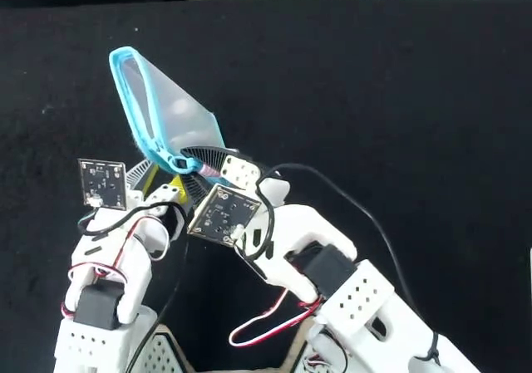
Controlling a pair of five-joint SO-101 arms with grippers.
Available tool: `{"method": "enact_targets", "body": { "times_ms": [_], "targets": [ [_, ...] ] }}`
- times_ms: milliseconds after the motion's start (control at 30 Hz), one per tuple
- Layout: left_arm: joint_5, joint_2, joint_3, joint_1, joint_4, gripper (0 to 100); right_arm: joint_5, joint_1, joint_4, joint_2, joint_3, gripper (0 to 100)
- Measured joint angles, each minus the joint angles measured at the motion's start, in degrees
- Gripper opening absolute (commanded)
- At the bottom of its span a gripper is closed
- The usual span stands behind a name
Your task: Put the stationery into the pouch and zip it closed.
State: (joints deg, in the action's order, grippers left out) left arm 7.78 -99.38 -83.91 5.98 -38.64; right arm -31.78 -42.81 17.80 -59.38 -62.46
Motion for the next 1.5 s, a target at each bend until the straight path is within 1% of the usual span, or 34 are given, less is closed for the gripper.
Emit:
{"method": "enact_targets", "body": {
  "times_ms": [67,167,267,333,400,567,733,800,967,1133,1200,1333,1500],
  "targets": [
    [0.09,-0.09,0.88,0.09,-1.85,5,0.00,0.00,0.00,0.00,0.00,1.1],
    [0.18,-0.44,3.08,0.09,-5.27,3,0.70,-0.09,0.00,0.00,0.00,1.1],
    [-0.26,-0.26,5.80,0.09,-8.70,3,5.36,-0.09,0.18,-2.46,-0.53,1.1],
    [-3.08,-0.26,8.00,0.09,-11.34,3,9.05,-0.62,0.79,-6.07,-1.93,1.1],
    [-6.24,0.18,10.55,0.09,-13.89,3,10.81,-0.97,0.79,-10.37,-4.31,1.1],
    [-11.52,0.35,15.56,0.09,-18.90,3,11.52,-0.97,0.79,-18.29,-7.38,1.1],
    [-16.53,0.35,17.93,0.09,-22.77,3,11.52,-0.97,0.97,-20.04,-7.56,1.1],
    [-17.32,0.26,18.20,0.09,-23.47,3,11.52,-0.97,0.97,-20.04,-7.56,1.1],
    [-17.76,0.26,18.20,0.09,-23.65,3,11.52,-0.97,0.97,-20.13,-8.26,1.1],
    [-12.04,0.26,18.20,0.09,-23.65,3,10.73,-0.97,2.20,-20.22,-9.32,1.1],
    [-9.23,0.26,18.20,0.09,-23.65,6,10.37,-0.97,2.29,-20.31,-10.37,1.1],
    [-7.03,0.26,18.20,0.00,-23.65,17,10.29,-0.97,2.29,-20.31,-11.60,1.1],
    [-6.59,0.09,18.20,0.00,-23.65,17,10.29,-0.97,2.46,-21.01,-13.10,1.1]
  ]
}}
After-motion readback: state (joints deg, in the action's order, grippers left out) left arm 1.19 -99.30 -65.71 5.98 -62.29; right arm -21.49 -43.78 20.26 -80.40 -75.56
